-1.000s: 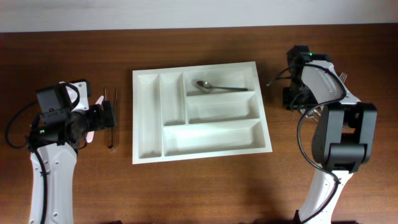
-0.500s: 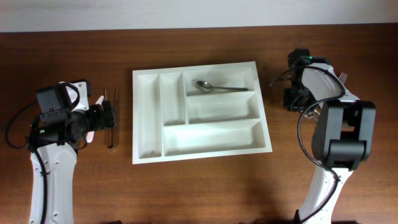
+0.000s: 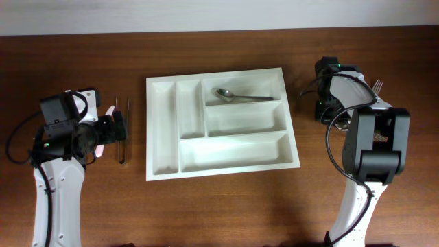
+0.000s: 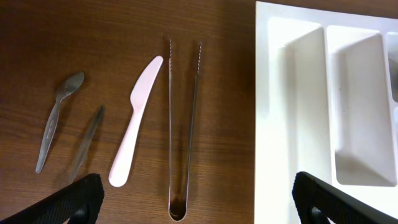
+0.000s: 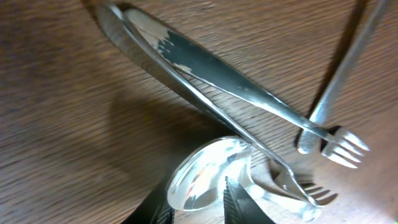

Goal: Pack container
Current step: 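Grasp the second metal spoon with the right gripper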

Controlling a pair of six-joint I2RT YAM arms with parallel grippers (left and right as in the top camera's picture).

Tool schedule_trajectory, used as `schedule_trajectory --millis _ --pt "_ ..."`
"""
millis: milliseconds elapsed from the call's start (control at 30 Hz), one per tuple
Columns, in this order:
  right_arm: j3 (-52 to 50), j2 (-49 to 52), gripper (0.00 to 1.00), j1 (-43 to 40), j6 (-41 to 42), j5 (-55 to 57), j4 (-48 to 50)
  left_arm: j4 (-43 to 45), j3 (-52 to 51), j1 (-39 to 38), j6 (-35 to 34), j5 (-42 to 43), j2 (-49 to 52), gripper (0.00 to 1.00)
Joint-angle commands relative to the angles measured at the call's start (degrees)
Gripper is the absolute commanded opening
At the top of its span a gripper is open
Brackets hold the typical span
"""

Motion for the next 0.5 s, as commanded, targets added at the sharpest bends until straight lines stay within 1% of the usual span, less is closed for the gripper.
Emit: schedule_trajectory --millis 0,100,167,267,300,333,467 --pt "-0.5 0.9 0.24 0.0 0.4 5.1 0.2 -0.1 1.2 0.3 0.9 -0.4 0.3 0.99" --pt "-0.5 0.9 0.23 0.0 -0.7 5.1 0.4 -0.1 1.2 0.3 0.9 -0.4 0.3 0.99" --pt "-0.5 0.9 0.2 0.0 -1.0 5.2 0.6 -0.1 1.2 0.3 0.9 -0.4 0.3 0.99" --pt "-0.5 0.9 0.22 0.0 -2.7 5.2 1.4 -0.1 1.2 0.3 0.9 -0.4 0.3 0.99" --pt "-0.5 0.9 0.25 0.0 -3.2 5.2 1.8 -0.1 1.2 0.3 0.9 -0.4 0.3 0.99" --pt "-0.5 0.9 0.26 0.0 -4.0 5.3 2.3 -0.1 1.2 0.3 0.9 -0.4 0.3 0.99" --pt "-0.5 0.9 0.27 0.0 -4.6 7.2 3.5 -0.1 1.2 0.3 0.9 -0.4 0.3 0.99"
